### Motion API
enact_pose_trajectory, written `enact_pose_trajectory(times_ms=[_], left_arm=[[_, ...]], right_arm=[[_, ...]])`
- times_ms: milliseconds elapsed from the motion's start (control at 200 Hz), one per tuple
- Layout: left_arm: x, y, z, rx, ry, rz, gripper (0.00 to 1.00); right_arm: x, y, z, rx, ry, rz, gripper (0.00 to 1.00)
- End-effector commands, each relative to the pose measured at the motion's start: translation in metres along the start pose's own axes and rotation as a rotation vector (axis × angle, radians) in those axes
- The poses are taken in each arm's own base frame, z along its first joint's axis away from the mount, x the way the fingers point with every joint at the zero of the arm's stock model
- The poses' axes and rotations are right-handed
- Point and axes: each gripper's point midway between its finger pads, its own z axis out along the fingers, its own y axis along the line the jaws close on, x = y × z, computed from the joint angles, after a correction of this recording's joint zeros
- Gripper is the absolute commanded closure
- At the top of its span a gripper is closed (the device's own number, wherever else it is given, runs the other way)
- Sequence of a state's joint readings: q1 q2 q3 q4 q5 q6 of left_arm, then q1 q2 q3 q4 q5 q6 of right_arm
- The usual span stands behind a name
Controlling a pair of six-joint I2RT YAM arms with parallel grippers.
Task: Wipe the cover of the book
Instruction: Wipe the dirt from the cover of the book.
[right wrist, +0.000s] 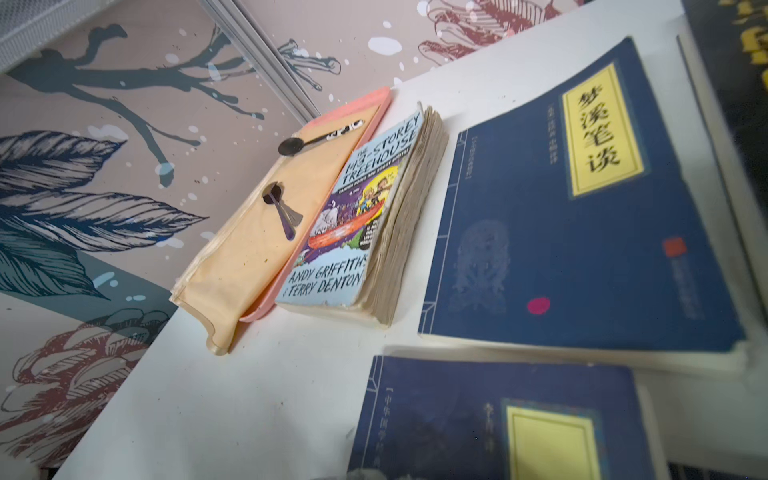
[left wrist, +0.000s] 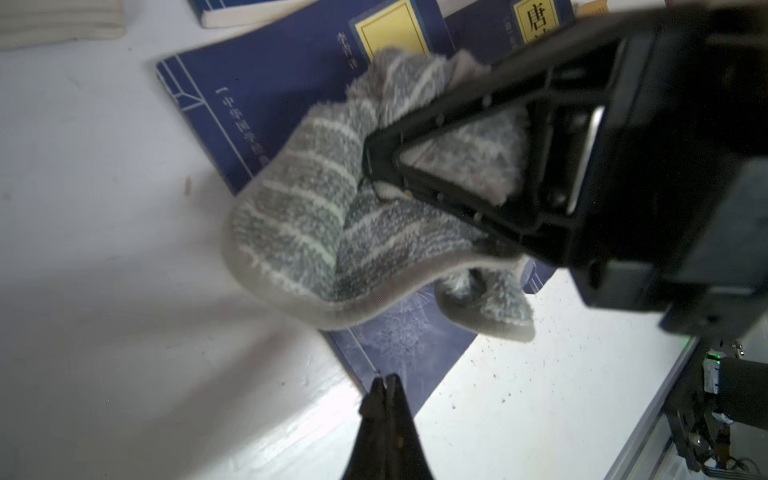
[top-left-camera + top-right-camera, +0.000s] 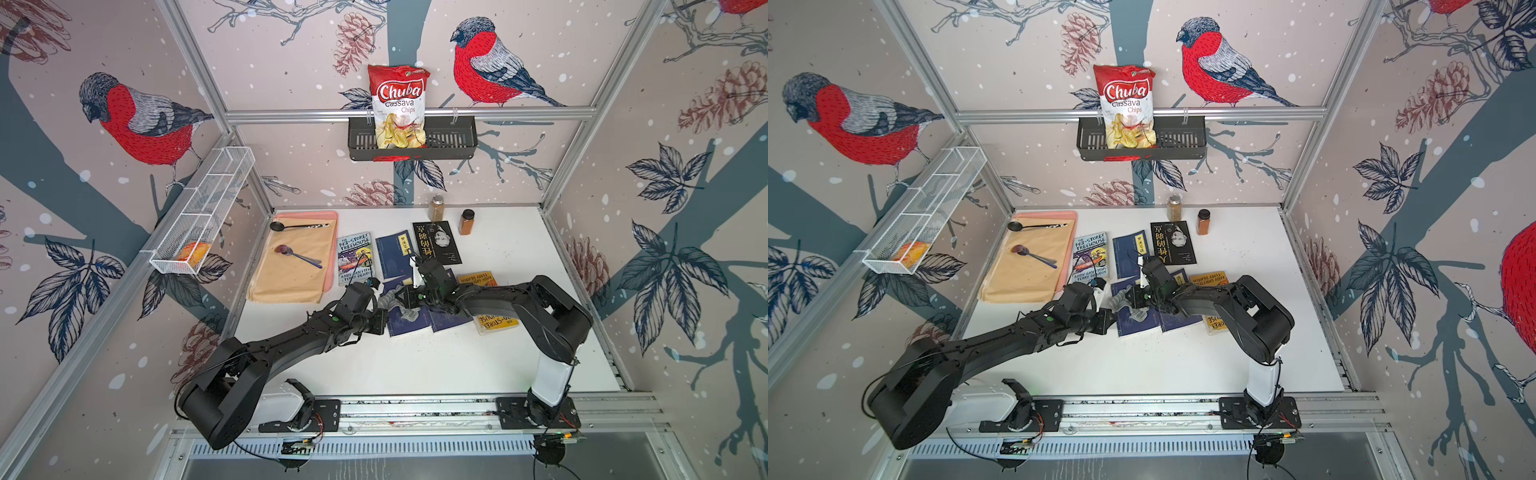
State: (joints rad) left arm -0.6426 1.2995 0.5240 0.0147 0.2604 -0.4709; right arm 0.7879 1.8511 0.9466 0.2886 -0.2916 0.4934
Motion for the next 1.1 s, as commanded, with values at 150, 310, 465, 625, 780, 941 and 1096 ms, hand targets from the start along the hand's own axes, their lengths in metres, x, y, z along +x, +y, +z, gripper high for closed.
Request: enact_pose_trajectory(times_ms=[150,310,465,625,780,941,1096], left_arm=[[0.01,-0.014,0.025,0.068,0.036,0.014,1.0],[0.028,-0.006,0.042,0.021,0.085,-0.019,1.0],[0.05,0.012,0.039,-0.028,0.1,-0.085,1.0],[0.062,0.02,0.028,-0.031,0.093,-0.131,1.0],[0.066,0.027,0.02,-0.056,0.083,-0.149,1.0],[0.076,0.04,0.016,-0.072,0.096,-0.178,1.0],[0.084,0.048,0.012,-0.07,0.101,-0.192,1.0]], right_arm=[[0.013,-0.048,0.012,0.149,0.053,0.014,0.96],[0.027,-0.044,0.019,0.146,0.087,0.006,0.96],[0.033,-0.028,0.02,0.137,0.105,-0.041,0.96],[0.052,-0.006,0.021,0.038,0.147,-0.033,0.95],[0.067,0.002,0.023,0.004,0.182,-0.025,0.95],[0.062,0.009,0.015,-0.013,0.168,-0.028,0.95],[0.066,0.03,0.015,-0.128,0.204,-0.02,0.93]])
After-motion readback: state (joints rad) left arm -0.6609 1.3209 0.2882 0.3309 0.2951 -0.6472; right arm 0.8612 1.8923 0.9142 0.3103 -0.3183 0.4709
